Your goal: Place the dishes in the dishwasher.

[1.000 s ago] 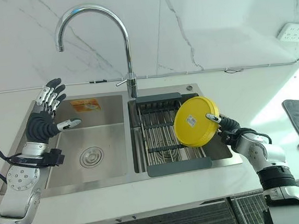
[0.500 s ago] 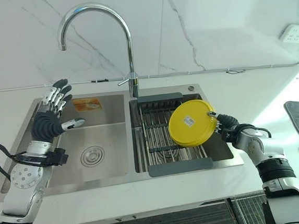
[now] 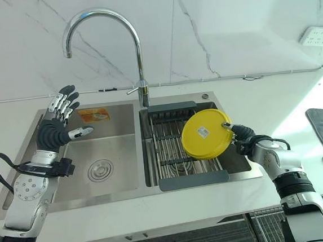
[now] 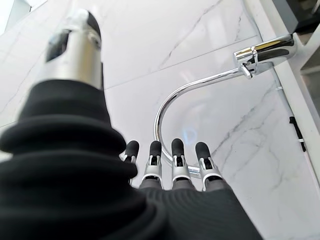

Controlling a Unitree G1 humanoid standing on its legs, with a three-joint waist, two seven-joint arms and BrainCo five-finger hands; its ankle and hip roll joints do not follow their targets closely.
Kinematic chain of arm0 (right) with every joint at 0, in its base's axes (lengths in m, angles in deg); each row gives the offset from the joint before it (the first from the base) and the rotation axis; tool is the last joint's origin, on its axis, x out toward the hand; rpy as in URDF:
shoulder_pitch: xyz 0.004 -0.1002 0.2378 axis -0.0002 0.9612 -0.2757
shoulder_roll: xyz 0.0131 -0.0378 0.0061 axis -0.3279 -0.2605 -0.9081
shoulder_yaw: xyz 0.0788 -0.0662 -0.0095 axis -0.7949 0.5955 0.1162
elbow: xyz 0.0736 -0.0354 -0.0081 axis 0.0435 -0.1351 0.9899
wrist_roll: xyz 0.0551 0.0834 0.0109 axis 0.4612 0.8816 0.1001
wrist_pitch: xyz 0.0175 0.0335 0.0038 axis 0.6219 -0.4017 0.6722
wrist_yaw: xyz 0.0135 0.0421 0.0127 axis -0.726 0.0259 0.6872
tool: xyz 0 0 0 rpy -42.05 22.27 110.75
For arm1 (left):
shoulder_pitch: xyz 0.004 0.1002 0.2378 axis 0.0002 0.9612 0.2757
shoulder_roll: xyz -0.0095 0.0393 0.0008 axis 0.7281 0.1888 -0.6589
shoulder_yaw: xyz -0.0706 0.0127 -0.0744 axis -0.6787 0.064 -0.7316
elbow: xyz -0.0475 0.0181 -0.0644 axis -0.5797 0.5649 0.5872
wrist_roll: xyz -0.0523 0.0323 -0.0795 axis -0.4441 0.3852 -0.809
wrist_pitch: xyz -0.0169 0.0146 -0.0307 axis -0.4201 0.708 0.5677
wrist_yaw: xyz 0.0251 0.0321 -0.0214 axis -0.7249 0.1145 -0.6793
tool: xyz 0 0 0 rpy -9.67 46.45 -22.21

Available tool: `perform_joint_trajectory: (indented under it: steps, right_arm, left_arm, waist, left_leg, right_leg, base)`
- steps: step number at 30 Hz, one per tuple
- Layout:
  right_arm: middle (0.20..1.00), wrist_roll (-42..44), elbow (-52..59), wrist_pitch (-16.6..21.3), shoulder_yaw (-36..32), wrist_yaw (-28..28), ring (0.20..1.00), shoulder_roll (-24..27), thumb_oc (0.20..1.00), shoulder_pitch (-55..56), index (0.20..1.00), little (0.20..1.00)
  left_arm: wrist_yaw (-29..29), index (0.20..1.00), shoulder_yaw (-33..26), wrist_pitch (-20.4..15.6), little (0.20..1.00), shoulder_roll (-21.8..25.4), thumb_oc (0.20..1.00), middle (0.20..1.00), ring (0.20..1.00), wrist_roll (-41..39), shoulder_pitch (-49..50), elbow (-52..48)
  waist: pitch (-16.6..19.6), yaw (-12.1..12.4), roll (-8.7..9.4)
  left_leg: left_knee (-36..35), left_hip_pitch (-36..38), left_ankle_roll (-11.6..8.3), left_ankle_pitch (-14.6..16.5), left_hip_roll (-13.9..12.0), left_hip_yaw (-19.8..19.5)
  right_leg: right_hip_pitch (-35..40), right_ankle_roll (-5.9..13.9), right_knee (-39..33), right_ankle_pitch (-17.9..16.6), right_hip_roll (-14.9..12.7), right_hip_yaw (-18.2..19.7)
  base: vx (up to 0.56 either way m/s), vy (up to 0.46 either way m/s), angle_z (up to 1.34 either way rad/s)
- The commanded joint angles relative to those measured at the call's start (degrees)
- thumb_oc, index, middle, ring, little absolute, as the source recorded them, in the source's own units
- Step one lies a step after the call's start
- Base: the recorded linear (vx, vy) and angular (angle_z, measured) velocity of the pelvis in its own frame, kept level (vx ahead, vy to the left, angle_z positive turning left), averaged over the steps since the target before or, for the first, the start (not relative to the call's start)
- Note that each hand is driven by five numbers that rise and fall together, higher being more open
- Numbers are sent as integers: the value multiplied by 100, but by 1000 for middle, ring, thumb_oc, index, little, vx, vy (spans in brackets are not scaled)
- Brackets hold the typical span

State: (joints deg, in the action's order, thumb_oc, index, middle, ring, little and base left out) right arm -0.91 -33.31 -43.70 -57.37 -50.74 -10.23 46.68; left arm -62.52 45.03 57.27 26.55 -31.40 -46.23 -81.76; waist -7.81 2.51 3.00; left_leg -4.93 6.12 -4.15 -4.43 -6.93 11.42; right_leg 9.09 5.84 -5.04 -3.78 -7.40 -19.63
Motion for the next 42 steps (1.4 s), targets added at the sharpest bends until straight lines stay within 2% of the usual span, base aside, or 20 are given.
perform_joint_trajectory:
  steps: [1, 2, 5, 6, 11, 17, 24, 28, 29, 30, 32, 34, 36, 39, 40, 42]
  right_arm:
    - [200, 717, 350, 728, 6, 34, 200, -92, 200, -480, 200, 200]
    - [200, 1072, 702, 1149, -122, 68, 200, -219, 200, -395, 200, 200]
    - [200, 1431, 1108, 1536, -321, -53, 200, -484, 200, -239, 200, 200]
    - [200, 1527, 1661, 1763, -448, 42, 200, -785, 200, 83, 200, 200]
    - [200, 1451, 2060, 2045, -508, 7, 200, -1119, 200, 497, 200, 200]
    - [200, 1240, 2454, 2448, -823, -385, 200, -1328, 200, 958, 200, 200]
    - [200, 1269, 2992, 2674, -1136, -353, 200, -1504, 200, 1286, 200, 200]
    - [200, 1310, 3334, 2676, -1343, -488, 200, -1521, 200, 1458, 200, 200]
    - [200, 1372, 3391, 2667, -1369, -571, 200, -1503, 200, 1500, 200, 200]
    - [200, 1392, 3403, 2633, -1456, -518, 200, -1492, 200, 1550, 200, 200]
    - [200, 1485, 3447, 2666, -1529, -483, 200, -1443, 200, 1606, 200, 200]
    - [200, 1598, 3504, 2821, -1574, -453, 200, -1429, 200, 1615, 200, 200]
    - [200, 1646, 3620, 2899, -1602, -334, 200, -1506, 200, 1615, 200, 200]
    - [200, 1733, 3962, 3037, -1750, -456, 200, -1785, 200, 1852, 200, 200]
    - [200, 1784, 4048, 3064, -1847, -457, 200, -1894, 200, 1964, 200, 200]
    - [200, 1879, 4163, 3188, -1965, -396, 200, -2023, 200, 2170, 200, 200]
  left_arm:
    - [-91, 1000, 186, -265, 1000, 145, 1000, 1000, 1000, 38, -406, -3]
    - [-65, 1000, 164, -324, 1000, 123, 1000, 1000, 1000, 9, -352, 14]
    - [28, 1000, 126, -400, 1000, 52, 1000, 1000, 1000, 19, -264, 46]
    - [87, 1000, 107, -467, 1000, -44, 1000, 1000, 1000, 79, -129, -1]
    - [100, 1000, 92, -554, 1000, -138, 1000, 1000, 1000, 149, 3, -18]
    - [131, 1000, -12, -549, 1000, -225, 1000, 1000, 1000, 235, 180, -80]
    - [163, 1000, -230, -552, 1000, -228, 1000, 1000, 1000, 280, 366, -116]
    - [234, 1000, -279, -653, 1000, -307, 1000, 1000, 1000, 177, 402, -123]
    - [241, 1000, -260, -705, 1000, -351, 1000, 1000, 1000, 148, 410, -129]
    - [267, 1000, -273, -800, 1000, -429, 1000, 1000, 1000, 155, 447, -149]
    - [250, 1000, -288, -876, 1000, -521, 1000, 1000, 1000, 168, 501, -211]
    - [129, 1000, -264, -914, 1000, -628, 1000, 1000, 1000, 213, 475, -267]
    - [54, 1000, -248, -919, 1000, -649, 1000, 1000, 1000, 289, 433, -234]
    - [131, 1000, -291, -751, 1000, -629, 1000, 1000, 1000, 157, 325, -305]
    - [248, 1000, -321, -762, 1000, -651, 1000, 1000, 1000, 151, 297, -367]
    - [367, 1000, -288, -891, 1000, -655, 1000, 1000, 1000, 362, 279, -445]
  waist:
    - [178, 126, -50]
    - [184, 119, -65]
    - [194, 107, -77]
    - [213, 85, -101]
    - [227, 30, -127]
    - [245, -95, -177]
    - [232, -252, -262]
    - [183, -374, -314]
    - [164, -403, -314]
    - [137, -429, -312]
    - [41, -404, -241]
    - [-42, -375, -153]
    - [-44, -454, -221]
    - [-80, -635, -250]
    - [-109, -689, -212]
    - [-192, -752, -159]
  left_leg:
    - [-7, 253, -210, 548, -274, 245]
    - [-7, 251, -208, 559, -274, 248]
    - [-7, 260, -191, 581, -270, 247]
    - [-7, 262, -172, 588, -274, 254]
    - [-7, 291, -146, 584, -284, 291]
    - [-7, 319, -160, 549, -360, 370]
    - [-7, 344, -253, 456, -526, 558]
    - [-7, 296, -351, 330, -611, 736]
    - [-7, 295, -338, 346, -576, 737]
    - [75, 341, -299, 410, -410, 695]
    - [809, 137, -217, 833, -119, 450]
    - [1402, -179, -15, 1269, 333, 91]
    - [951, -12, 71, 1181, 363, 89]
    - [2, 467, 220, 1003, 497, 51]
    - [-7, 486, 263, 1048, 556, 9]
    - [-7, 499, 302, 1127, 641, -111]
  right_leg:
    - [128, 116, 4, 565, -96, -119]
    - [123, 114, 4, 574, -93, -123]
    - [121, 118, 4, 576, -93, -113]
    - [107, 126, 4, 576, -96, -90]
    - [108, 117, 4, 568, -85, -55]
    - [69, 87, 4, 570, -21, 32]
    - [-16, 14, 4, 594, 114, 124]
    - [-126, -12, 4, 577, 212, 251]
    - [-156, -12, 4, 571, 215, 288]
    - [-208, -21, 4, 551, 208, 357]
    - [-199, -37, 4, 515, 130, 495]
    - [-278, -4, 4, 388, 10, 707]
    - [-383, 92, 4, 318, -1, 783]
    - [-729, 434, 4, -69, -201, 913]
    - [-843, 517, 4, -211, -290, 929]
    - [-991, 553, 50, -386, -408, 932]
  base:
    - [0, 0, 0]
    - [0, 0, 0]
    - [0, 0, 0]
    - [0, 0, 0]
    - [0, 0, 0]
    - [11, -81, -1]
    - [-13, -154, -9]
    - [-80, -85, -6]
    - [-184, 61, -2]
    - [-181, 107, -5]
    - [-156, 135, -14]
    - [-190, 320, -28]
    - [-118, 360, -48]
    - [-107, 361, -35]
    - [-149, 339, -24]
    - [-128, 272, -1]
